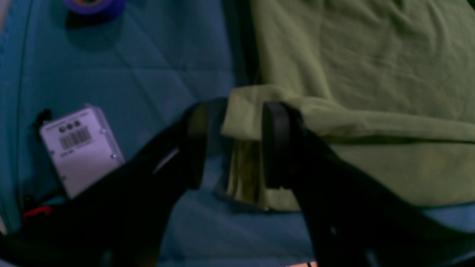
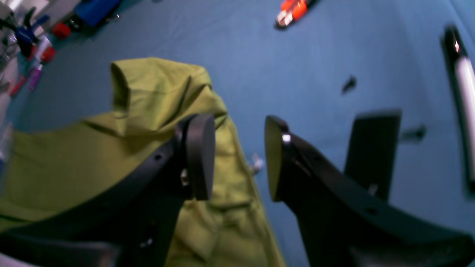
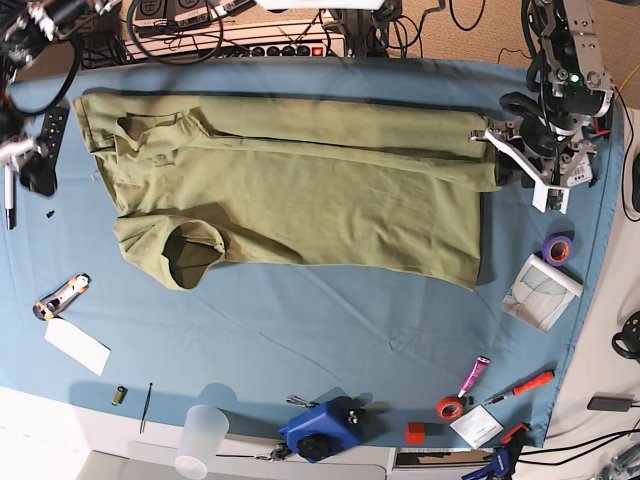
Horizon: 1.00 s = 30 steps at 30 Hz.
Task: Layout the t-shirt on the table in an organized manner, then fold the t-shirt properly
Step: 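Move both grippers to the shirt's hem corners and grasp them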
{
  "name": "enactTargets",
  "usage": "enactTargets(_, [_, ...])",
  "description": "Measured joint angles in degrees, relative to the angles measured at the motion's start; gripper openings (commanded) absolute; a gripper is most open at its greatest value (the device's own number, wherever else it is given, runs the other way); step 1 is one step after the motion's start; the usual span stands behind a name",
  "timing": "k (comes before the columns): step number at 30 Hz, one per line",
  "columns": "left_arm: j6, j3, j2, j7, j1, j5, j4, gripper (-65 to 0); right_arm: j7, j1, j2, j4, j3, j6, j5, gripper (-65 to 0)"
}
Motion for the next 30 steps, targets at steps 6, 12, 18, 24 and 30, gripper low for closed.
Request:
enactTargets(6, [0.00,0.00,0.02,0.20,-0.04,0.02,0.00,-39.9,7.26,7.45,2.58,0.00,-17.07,0.04,-12.92,-42.1])
enactTargets(12, [0.00,0.00,0.04,0.20,-0.02,0.02,0.00,-39.9,12.59,14.97,2.73,0.00,-31.93,-1.55,-24.41,-42.1])
enactTargets(18, [0.00,0.04,0.66,0.20,-0.04,0.00,0.00,-39.9,12.72,18.97,3.21,0.02,-44.57,-3.30,-32.09,-42.0])
enactTargets(24, [0.00,0.04,0.66,0.20,-0.02,0.00,0.00,-39.9,13.51,19.23,3.23,0.00,-57.20,-4.28,-40.28,-42.0])
enactTargets(30, [0.00,0.07,0.66,0.20,-0.04,0.00,0.00,-39.9,16.74,19.30,3.28,0.00,-64.06,-10.78,-44.17,-42.0])
